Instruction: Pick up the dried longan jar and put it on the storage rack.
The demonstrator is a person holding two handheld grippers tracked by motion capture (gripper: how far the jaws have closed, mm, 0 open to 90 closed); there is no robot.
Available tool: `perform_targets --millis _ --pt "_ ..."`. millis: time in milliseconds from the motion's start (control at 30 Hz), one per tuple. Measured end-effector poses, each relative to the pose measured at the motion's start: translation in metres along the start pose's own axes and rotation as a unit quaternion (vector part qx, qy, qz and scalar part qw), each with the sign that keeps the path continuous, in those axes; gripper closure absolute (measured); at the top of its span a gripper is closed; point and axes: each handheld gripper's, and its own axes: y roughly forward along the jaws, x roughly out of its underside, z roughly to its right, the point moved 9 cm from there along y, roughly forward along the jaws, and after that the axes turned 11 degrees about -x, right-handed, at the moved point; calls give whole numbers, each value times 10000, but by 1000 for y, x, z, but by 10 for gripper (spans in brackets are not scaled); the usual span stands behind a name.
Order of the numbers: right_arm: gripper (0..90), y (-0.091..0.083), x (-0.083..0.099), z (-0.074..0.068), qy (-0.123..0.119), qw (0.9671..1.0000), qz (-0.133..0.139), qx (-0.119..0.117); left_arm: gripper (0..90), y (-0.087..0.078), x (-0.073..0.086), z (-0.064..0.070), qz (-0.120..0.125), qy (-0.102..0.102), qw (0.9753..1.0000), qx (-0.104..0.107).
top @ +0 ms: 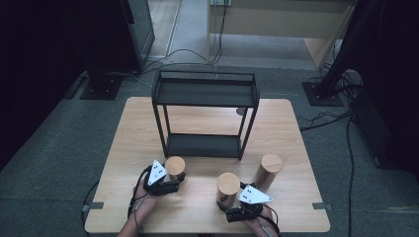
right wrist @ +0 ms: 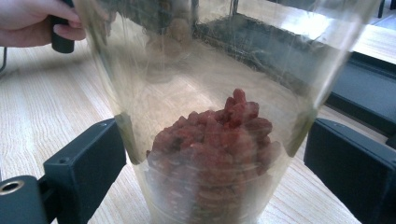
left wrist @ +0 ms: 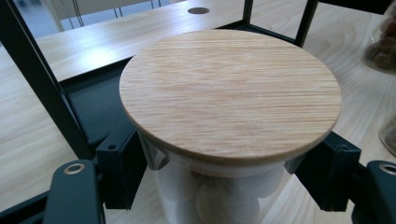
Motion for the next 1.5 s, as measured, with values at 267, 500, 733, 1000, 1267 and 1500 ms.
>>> perform_targets --millis 267,500,733,1000,1267,1500 --pt "52 0 0 0 18 10000 -12 -10 257 9 -8 7 -5 -122 9995 -282" --pt "52 1 0 0 28 10000 -25 -9 257 16 -12 10 -25 -167 9985 -523" --pt "52 2 1 0 40 10000 -65 -44 257 23 -15 8 -44 -229 9977 -629" --pt "52 2 1 0 38 10000 -66 -39 257 27 -18 9 -8 -242 9970 -739" --pt "52 2 1 0 54 10000 -68 -29 257 34 -25 12 82 -277 9955 -904" --pt "52 1 1 0 56 10000 -56 -27 256 40 -30 17 91 -335 9929 -1133"
